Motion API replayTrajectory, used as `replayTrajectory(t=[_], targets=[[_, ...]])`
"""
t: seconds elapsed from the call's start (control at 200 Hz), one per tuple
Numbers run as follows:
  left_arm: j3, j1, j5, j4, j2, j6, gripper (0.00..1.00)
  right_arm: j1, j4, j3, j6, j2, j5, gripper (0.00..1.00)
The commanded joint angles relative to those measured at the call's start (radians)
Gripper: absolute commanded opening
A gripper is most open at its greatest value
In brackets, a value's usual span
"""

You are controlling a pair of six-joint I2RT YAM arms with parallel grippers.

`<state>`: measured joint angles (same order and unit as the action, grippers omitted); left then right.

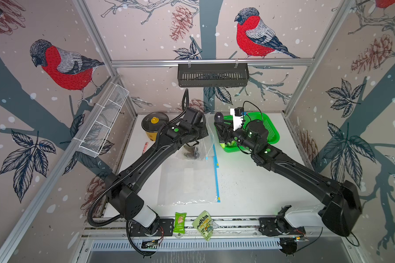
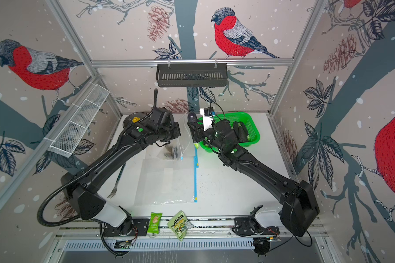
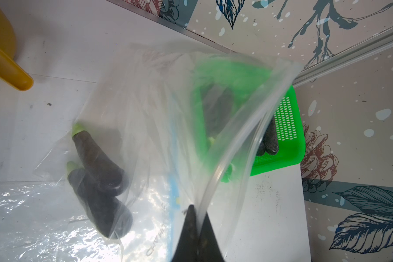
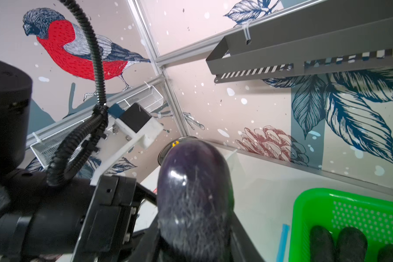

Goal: Place the eggplant in a zip-top bag and seal the zipper
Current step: Place the eggplant in the zipper food storage bag.

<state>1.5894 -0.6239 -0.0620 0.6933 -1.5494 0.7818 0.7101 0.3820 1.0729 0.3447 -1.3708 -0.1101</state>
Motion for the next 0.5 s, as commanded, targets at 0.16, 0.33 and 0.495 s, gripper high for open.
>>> replayTrajectory(t=[0.16,0.33,0.495], targets=[[-0.009,0.0,0.005,-0.062,0.022,0.023,0.0,0.034,0.263,0.008,0.057,-0.103,0.103,0.31],[-0.021,0.003,0.008,-0.076,0.032,0.029,0.0,0.071,0.343,0.009,0.06,-0.139,0.173,0.31],[-0.03,0.001,0.004,-0.094,0.044,0.033,0.0,0.095,0.41,-0.005,0.069,-0.192,0.242,0.31]])
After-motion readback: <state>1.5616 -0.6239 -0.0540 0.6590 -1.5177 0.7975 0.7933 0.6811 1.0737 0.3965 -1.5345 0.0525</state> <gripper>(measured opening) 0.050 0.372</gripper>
